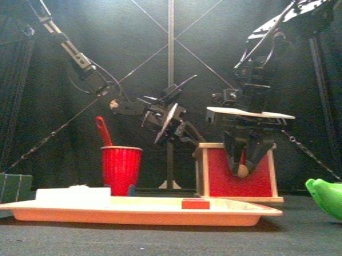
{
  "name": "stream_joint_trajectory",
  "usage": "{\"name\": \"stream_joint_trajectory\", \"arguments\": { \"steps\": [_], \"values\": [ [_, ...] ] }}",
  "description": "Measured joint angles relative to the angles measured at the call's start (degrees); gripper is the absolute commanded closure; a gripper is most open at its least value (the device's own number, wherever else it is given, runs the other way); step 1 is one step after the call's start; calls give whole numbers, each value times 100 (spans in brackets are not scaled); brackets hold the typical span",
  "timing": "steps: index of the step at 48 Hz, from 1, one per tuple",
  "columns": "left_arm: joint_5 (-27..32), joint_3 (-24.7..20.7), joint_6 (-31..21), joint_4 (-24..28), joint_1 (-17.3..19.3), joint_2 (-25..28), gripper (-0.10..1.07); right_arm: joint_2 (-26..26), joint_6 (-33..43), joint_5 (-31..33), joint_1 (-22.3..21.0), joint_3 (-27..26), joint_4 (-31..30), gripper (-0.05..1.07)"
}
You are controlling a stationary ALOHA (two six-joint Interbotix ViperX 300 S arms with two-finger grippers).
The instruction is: Open drawer
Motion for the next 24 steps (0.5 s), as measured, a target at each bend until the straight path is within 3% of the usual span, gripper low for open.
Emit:
{"name": "stream_joint_trajectory", "arguments": {
  "steps": [10,24],
  "values": [
    [624,-158,0,-211,-18,-18,58,0,0,-53,9,0,-18,48],
    [721,-202,9,-220,-18,-9,59,-9,0,-70,9,0,-26,48]
  ]
}}
